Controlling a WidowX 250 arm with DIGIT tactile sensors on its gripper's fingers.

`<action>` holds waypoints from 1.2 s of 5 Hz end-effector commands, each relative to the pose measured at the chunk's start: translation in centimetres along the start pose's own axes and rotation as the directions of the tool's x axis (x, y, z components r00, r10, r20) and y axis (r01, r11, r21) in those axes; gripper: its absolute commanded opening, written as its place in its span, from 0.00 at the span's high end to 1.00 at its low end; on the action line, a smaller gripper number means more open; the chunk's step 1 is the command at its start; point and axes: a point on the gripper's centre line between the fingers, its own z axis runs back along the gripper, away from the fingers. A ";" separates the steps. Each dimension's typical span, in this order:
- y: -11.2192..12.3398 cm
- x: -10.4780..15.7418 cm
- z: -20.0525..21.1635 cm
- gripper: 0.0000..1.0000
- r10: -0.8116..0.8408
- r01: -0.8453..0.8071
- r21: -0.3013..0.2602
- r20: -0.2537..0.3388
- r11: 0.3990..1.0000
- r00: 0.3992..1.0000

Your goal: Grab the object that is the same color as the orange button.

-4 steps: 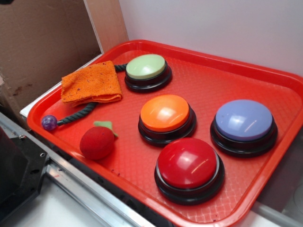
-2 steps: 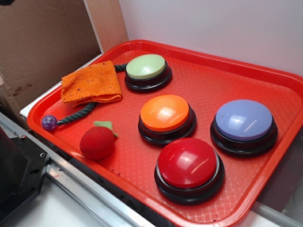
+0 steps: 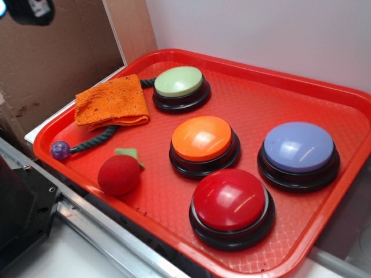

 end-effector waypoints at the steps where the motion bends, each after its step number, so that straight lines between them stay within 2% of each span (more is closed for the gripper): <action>1: 3.0 3.2 -5.6 0.00 0.384 -0.380 -0.067 0.071 0.922 0.920; 2: 4.9 4.0 -8.4 0.00 0.515 -0.512 -0.064 0.061 0.857 0.855; 4: 6.6 5.9 -12.9 0.00 0.627 -0.627 -0.047 0.132 0.777 0.767; 5: 6.3 6.9 -14.8 0.00 0.612 -0.604 -0.098 0.143 0.791 0.778; 6: 6.6 8.0 -16.3 0.00 0.624 -0.618 -0.091 0.143 0.781 0.768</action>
